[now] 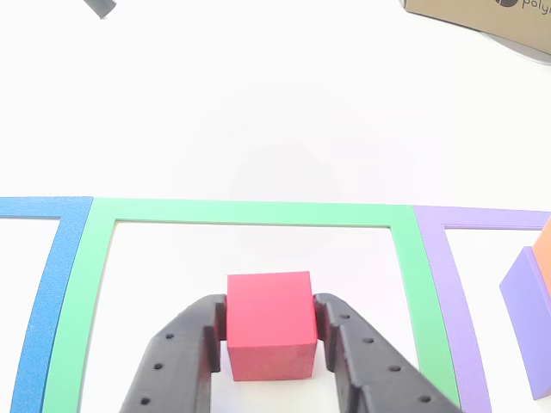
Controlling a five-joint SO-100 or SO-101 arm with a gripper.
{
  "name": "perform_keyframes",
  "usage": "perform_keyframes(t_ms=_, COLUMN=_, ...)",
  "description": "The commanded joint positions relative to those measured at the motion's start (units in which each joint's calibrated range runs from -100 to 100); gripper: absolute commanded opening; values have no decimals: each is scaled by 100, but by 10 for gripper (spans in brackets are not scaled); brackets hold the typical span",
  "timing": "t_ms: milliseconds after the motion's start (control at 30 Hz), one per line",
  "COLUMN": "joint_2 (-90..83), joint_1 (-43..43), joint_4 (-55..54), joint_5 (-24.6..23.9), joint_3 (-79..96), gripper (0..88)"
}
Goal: Tower of hanoi
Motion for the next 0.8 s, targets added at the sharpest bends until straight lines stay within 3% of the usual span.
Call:
perform_keyframes(t_ms=0, joint_2=-79, joint_1=-62, joint_4=83, joint_5=36, joint_3=-129, gripper=26)
perform_keyframes(t_ms=167, joint_2=-435, joint_1=-139, joint_4=350, joint_5=36, joint_3=-110, gripper=22)
perform_keyframes(t_ms=400, joint_2=-2203, joint_1=-254, joint_4=2148, joint_5=36, joint_3=-56, gripper=13)
perform_keyframes(t_ms=767, joint_2=-5408, joint_1=-599, joint_4=7532, joint_5=36, joint_3=-1610, gripper=13)
